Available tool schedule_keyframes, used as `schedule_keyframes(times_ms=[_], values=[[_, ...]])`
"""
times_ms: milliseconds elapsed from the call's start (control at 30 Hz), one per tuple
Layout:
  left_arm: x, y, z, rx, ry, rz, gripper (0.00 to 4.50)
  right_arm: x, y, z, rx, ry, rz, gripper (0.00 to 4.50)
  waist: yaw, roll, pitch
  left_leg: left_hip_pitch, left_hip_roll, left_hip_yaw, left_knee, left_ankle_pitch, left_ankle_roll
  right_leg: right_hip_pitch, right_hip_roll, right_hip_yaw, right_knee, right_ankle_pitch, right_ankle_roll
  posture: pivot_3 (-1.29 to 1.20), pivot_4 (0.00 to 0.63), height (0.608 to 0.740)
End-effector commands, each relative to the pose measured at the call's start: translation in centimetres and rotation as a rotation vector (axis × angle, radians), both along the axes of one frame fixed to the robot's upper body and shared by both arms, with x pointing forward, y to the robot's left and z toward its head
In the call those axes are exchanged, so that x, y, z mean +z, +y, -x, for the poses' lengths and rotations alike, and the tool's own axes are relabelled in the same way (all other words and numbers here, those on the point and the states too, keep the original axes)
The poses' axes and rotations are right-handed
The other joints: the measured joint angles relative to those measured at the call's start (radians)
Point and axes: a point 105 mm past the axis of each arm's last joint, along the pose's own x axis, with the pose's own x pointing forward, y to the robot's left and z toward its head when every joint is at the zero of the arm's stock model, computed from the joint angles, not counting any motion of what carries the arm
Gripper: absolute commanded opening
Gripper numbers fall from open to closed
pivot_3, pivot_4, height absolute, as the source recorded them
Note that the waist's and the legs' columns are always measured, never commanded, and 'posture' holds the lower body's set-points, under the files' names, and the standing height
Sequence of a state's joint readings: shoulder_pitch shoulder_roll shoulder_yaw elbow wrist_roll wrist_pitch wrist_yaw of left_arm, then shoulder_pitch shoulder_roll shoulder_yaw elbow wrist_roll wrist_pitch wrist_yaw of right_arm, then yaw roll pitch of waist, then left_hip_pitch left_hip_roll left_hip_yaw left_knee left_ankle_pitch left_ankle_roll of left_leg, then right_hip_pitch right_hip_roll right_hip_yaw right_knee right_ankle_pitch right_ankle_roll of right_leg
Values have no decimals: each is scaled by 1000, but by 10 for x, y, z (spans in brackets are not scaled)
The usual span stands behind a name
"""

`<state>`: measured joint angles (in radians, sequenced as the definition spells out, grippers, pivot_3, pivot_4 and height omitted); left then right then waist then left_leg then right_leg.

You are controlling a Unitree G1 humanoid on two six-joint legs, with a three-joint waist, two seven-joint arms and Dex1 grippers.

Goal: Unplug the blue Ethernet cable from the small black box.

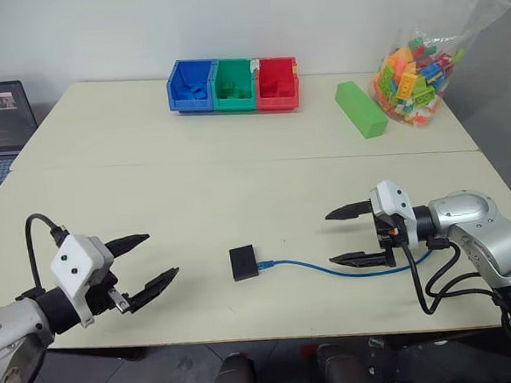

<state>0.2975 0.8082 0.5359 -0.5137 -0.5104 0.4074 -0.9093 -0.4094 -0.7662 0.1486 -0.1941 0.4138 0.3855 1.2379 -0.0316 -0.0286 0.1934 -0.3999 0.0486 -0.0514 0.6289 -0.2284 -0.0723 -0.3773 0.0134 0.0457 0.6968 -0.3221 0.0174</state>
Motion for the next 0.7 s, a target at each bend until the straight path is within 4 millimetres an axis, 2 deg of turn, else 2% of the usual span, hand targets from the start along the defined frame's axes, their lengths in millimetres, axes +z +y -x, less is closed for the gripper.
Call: schedule_keyframes(times_ms=[33, 367, 700], values=[[7, -6, 0, -36, -26, 12, 4484, 12, -1, 2, 5, -46, 3, 4421, 0, 0, 0, 0, 0, 0, 0, 0, 0, 0, 0, 0, 0, 0, 0, 0, 150, 740], [2, -15, 3, -75, 3, 16, 4484, 11, 0, 2, 6, -44, 13, 4421, 0, 0, 0, 0, 0, 0, 0, 0, 0, 0, 0, 0, 0, 1, -2, 0, 150, 740], [5, -35, 11, -254, 84, 96, 4484, 3, 12, 1, 16, -52, 29, 4421, 0, 0, 0, 0, 0, 0, 0, 0, 0, 0, 0, 0, 0, 1, -2, 0, 150, 740]])
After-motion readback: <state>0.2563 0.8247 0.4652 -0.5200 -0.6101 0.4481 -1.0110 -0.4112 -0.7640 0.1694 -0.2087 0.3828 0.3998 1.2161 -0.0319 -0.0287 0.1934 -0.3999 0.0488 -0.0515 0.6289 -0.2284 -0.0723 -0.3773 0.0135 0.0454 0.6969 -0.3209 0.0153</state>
